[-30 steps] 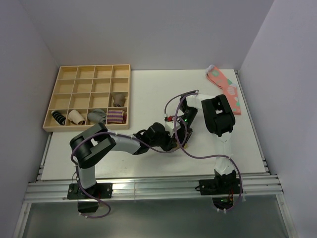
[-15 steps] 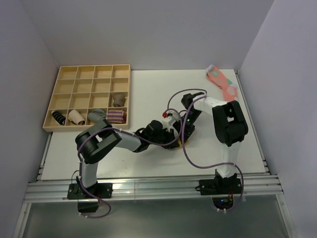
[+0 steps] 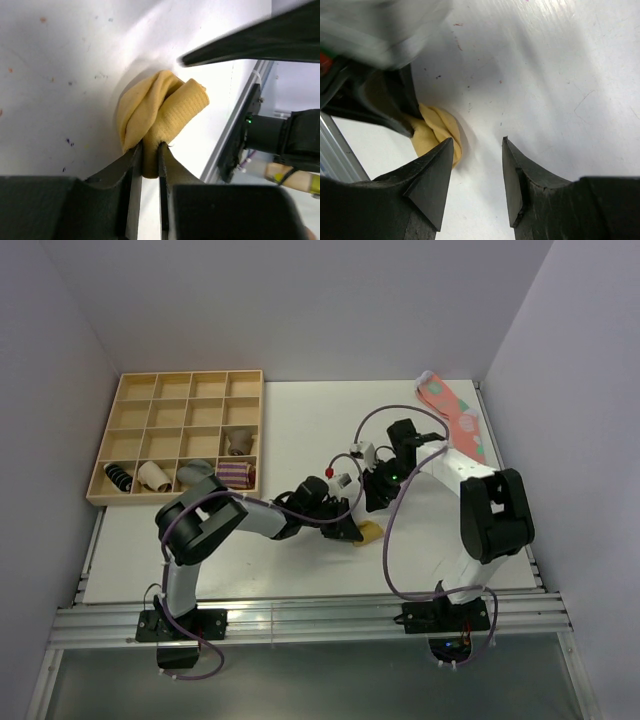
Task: Roll the socks
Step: Adjust the sock at the center of the board.
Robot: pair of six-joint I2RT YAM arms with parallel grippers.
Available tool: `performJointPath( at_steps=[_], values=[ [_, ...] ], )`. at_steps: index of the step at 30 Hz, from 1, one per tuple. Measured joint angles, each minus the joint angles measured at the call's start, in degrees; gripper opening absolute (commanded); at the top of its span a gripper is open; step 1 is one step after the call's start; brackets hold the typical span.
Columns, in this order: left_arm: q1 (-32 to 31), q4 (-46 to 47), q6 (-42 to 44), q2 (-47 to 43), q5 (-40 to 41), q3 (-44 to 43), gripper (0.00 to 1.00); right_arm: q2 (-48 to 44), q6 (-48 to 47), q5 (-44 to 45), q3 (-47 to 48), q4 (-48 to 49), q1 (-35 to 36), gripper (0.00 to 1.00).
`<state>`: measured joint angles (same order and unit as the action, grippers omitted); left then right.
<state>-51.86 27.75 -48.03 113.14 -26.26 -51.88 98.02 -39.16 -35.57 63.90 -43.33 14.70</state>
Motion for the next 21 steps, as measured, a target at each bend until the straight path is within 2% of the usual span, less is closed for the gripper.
performJointPath(
  at_steps=[10,15,21],
  values=[
    [2.80,-6.93,-1.38,0.00,-6.84,-1.49,0.00,-7.19,-7.26,-5.03,-6.21,3.34,-4.68,0.52],
    [3.80,-11.67,-0.90,0.00,-8.72,-3.08,0.00,-15.50,-12.92,-5.92,-13.68,3.34,-4.42,0.54],
    [4.22,-17.35,0.44,0.81,-9.94,-6.25,0.00,-21.46,-17.40,-6.05,-17.40,3.82,-3.56,0.55]
  ],
)
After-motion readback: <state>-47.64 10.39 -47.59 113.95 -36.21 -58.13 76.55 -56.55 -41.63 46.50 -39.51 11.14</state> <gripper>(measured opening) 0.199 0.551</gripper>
